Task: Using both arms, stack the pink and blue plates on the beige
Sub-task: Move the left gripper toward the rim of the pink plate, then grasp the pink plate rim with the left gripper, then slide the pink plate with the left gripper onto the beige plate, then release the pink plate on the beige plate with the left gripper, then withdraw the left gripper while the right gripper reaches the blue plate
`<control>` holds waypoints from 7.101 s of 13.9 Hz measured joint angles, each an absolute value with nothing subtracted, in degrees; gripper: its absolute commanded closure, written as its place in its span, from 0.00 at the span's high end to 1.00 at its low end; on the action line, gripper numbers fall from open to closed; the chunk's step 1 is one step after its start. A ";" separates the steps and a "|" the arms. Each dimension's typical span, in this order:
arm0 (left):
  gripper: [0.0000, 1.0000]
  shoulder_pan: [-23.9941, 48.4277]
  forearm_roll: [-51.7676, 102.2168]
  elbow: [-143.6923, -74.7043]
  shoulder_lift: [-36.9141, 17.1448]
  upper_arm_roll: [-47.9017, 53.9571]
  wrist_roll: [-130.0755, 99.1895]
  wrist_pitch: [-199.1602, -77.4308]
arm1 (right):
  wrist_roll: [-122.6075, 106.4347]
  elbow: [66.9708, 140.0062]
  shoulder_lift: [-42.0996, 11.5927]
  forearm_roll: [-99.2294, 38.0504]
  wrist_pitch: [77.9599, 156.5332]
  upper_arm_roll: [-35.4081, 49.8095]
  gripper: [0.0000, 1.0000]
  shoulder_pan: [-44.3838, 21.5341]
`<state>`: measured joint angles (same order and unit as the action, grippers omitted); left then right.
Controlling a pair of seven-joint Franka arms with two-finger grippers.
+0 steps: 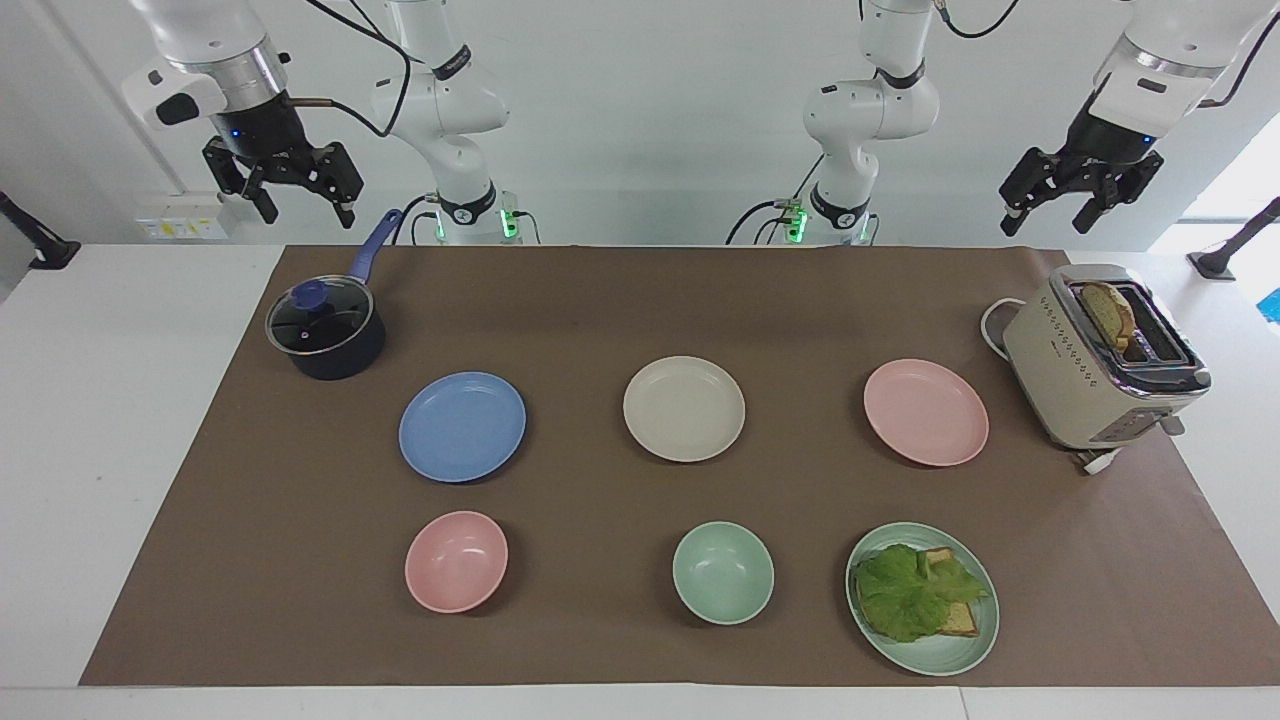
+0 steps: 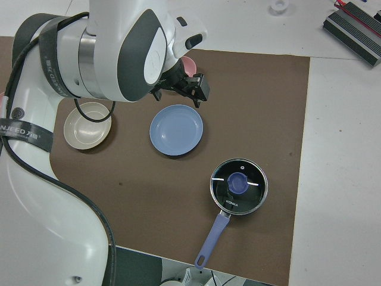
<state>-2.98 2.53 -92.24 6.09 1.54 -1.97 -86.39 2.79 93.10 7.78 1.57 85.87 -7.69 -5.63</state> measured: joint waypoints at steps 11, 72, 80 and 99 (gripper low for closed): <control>1.00 -6.03 2.52 -114.58 3.76 1.27 -1.90 -110.44 | 2.79 93.10 7.78 1.57 85.87 -7.69 1.00 -5.63; 0.00 24.80 10.59 -114.37 -6.41 3.93 -32.97 -121.69 | 1.95 93.91 7.70 1.57 87.82 -8.26 1.00 -4.99; 1.00 26.01 10.59 -115.01 -10.75 3.51 -33.03 -127.44 | 1.85 96.11 7.39 1.57 91.18 -8.24 1.00 -4.99; 1.00 5.57 2.49 -108.87 -2.77 1.18 -6.75 -108.99 | -0.90 108.45 -3.97 -1.00 112.22 -7.91 1.00 -5.71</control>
<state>5.57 2.49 -108.87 -2.77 1.18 -6.75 -108.99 -0.90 108.45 -3.97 -1.00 112.22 -7.91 -5.71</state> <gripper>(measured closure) 0.000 0.000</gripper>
